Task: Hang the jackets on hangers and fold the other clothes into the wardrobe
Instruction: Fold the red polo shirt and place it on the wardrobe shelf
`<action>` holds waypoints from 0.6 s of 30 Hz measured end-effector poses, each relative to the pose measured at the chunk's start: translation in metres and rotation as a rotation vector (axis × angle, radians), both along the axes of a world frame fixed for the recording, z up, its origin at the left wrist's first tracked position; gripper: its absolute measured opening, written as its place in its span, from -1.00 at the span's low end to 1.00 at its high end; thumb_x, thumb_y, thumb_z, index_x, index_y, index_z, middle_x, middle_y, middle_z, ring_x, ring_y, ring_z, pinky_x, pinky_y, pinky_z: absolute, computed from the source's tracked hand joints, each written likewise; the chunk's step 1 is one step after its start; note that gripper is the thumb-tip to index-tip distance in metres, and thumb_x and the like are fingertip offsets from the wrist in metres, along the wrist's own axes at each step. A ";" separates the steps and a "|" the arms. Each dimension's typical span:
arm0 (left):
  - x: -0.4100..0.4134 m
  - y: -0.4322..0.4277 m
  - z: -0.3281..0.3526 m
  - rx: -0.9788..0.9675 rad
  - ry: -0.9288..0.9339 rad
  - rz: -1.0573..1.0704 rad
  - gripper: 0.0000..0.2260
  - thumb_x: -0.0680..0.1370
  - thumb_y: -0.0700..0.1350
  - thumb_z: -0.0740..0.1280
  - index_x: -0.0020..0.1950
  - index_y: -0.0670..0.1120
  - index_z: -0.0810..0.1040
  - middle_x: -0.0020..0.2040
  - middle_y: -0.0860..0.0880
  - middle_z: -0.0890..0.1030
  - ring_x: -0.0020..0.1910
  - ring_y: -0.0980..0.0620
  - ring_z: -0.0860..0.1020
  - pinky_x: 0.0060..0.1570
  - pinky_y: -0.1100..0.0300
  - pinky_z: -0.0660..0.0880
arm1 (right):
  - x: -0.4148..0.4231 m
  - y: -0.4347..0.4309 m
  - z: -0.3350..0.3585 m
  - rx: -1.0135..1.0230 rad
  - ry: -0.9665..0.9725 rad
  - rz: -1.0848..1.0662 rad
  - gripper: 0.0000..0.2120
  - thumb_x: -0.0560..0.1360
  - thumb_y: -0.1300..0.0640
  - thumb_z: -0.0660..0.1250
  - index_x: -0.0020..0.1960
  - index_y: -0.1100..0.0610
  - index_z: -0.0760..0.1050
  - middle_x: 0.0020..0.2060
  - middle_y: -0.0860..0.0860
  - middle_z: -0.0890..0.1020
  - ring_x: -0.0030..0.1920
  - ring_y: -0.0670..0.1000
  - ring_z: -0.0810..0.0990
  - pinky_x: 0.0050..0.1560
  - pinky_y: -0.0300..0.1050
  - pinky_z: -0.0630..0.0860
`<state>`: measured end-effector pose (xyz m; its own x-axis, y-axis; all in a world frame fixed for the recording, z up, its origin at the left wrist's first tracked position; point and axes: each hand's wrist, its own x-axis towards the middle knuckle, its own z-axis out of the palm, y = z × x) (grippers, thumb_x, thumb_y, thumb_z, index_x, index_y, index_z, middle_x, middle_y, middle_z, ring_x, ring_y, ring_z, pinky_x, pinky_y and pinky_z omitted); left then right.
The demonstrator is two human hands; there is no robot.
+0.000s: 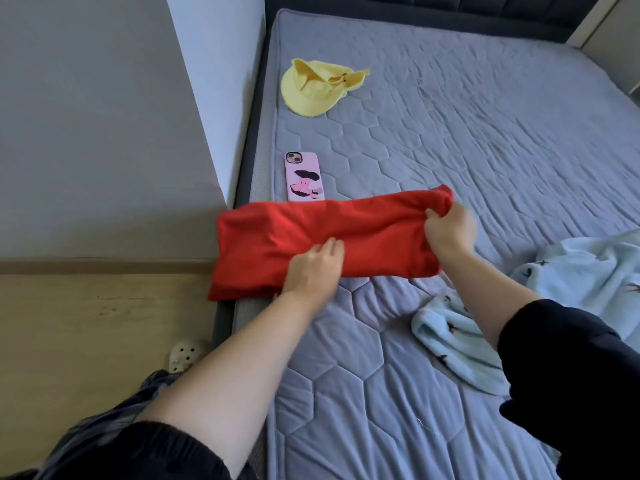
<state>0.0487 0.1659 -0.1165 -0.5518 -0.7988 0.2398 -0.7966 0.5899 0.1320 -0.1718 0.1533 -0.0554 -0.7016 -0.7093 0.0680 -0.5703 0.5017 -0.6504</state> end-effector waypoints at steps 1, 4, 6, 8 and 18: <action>-0.013 0.006 0.007 0.018 -0.008 -0.041 -0.57 0.39 -0.23 0.05 0.13 -0.17 0.61 -0.02 -0.10 0.66 -0.26 -0.07 0.66 -0.45 0.17 0.53 | -0.007 -0.001 0.000 0.067 0.116 -0.022 -0.72 0.53 0.14 0.27 0.18 0.25 0.45 0.09 0.23 0.58 0.15 0.24 0.54 0.08 0.02 0.41; -0.033 0.022 -0.005 0.326 -0.260 -0.123 -0.48 0.60 -0.05 0.14 0.55 -0.09 0.11 0.53 -0.14 0.20 0.47 -0.14 0.26 0.34 -0.09 0.29 | -0.017 0.003 -0.016 0.472 0.309 0.003 -0.41 0.47 0.21 0.26 0.45 0.20 0.16 0.39 0.20 0.34 0.39 0.21 0.30 0.36 0.15 0.24; -0.022 0.022 -0.013 0.470 -0.330 -0.203 -0.39 0.62 0.12 0.12 0.58 -0.07 -0.03 0.59 -0.06 -0.04 0.56 -0.07 -0.09 0.47 -0.12 -0.06 | -0.009 0.004 -0.028 0.511 0.388 0.082 -0.27 0.45 0.23 0.24 0.53 0.17 -0.02 0.48 0.17 0.17 0.47 0.20 0.14 0.45 0.22 0.05; -0.007 0.013 -0.011 0.421 -0.140 -0.224 -0.46 0.60 0.10 -0.01 0.52 -0.12 0.22 0.56 -0.08 0.15 0.55 -0.05 0.02 0.46 -0.05 0.00 | 0.012 0.004 -0.037 0.379 0.432 0.247 -0.29 0.46 0.25 0.17 0.55 0.17 -0.03 0.52 0.16 0.12 0.51 0.17 0.07 0.48 0.17 -0.05; 0.070 -0.032 -0.030 0.623 0.064 0.486 -0.45 0.64 0.18 0.00 0.57 0.12 -0.11 0.58 0.06 -0.16 0.55 -0.02 -0.17 0.48 -0.15 -0.09 | 0.125 -0.010 -0.096 0.443 0.204 0.589 -0.40 0.62 -0.14 -0.04 0.57 0.03 -0.13 0.57 0.03 -0.08 0.55 0.02 -0.17 0.49 0.18 -0.18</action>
<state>0.1186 0.1340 -0.1463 -0.1068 -0.9442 -0.3116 -0.9257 -0.0199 0.3777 -0.0468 0.1432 -0.1509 -0.2031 -0.9537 -0.2220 -0.9117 0.2669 -0.3125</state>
